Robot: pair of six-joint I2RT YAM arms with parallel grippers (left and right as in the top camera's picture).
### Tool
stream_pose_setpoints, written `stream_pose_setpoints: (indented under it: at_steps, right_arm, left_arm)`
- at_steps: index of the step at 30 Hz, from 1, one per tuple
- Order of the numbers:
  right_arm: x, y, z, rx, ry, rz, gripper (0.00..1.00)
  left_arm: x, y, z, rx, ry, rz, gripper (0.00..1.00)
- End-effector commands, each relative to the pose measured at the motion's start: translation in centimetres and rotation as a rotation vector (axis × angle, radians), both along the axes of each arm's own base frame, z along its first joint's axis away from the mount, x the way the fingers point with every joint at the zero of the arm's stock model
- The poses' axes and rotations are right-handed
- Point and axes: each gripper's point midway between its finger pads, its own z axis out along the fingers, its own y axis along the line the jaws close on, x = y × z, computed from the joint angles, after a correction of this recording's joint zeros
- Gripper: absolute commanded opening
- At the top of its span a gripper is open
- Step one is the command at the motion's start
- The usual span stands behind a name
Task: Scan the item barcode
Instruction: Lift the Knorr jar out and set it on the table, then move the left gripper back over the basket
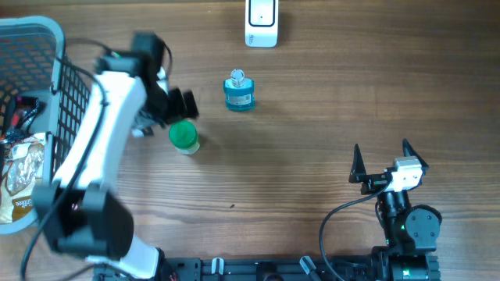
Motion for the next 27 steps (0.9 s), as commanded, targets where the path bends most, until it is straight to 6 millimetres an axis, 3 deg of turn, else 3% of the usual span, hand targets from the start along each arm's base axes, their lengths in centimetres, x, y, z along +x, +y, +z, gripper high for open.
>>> stream_pose_setpoints:
  at_steps: [1,3,4,5,7,8,12,15,18,21,27]
  right_arm:
    - [0.0,-0.1,0.2,-0.008,-0.010,-0.008,1.00]
    - [0.0,-0.1,0.2,-0.008,-0.010,-0.008,1.00]
    - [0.0,-0.1,0.2,-0.008,-0.010,-0.008,1.00]
    - [0.0,-0.1,0.2,-0.008,-0.010,-0.008,1.00]
    - [0.0,-0.1,0.2,-0.008,-0.010,-0.008,1.00]
    - [0.0,-0.1,0.2,-0.008,-0.010,-0.008,1.00]
    - [0.0,-0.1,0.2,-0.008,-0.010,-0.008,1.00]
    - [0.0,-0.1,0.2,-0.008,-0.010,-0.008,1.00]
    - [0.0,-0.1,0.2,-0.008,-0.010,-0.008,1.00]
    - [0.0,-0.1,0.1,-0.008,-0.008,-0.008,1.00]
    - [0.0,-0.1,0.1,-0.008,-0.008,-0.008,1.00]
  left_arm:
    - [0.2,-0.1,13.9,-0.034,-0.337,-0.016,1.00]
    - [0.0,2.0,20.4,0.015,-0.530,0.040,1.00]
    - [-0.2,3.9,22.3,0.062,-0.584,0.110,1.00]
    - [-0.8,6.7,24.1,0.117,-0.628,0.207,1.00]
    - [-2.2,12.3,24.9,0.185,-0.634,0.386,1.00]
    - [-3.3,15.7,24.4,0.215,-0.603,0.509,1.00]
    - [-6.8,25.1,21.3,0.204,-0.472,0.898,1.00]
    - [-8.0,30.2,19.2,0.179,-0.423,1.096,1.00]
    - [-7.4,33.8,17.6,0.197,-0.417,1.134,1.00]
    - [-6.6,35.1,15.6,0.193,-0.370,1.113,0.97]
    - [-1.1,37.5,13.1,0.333,-0.416,0.772,1.00]
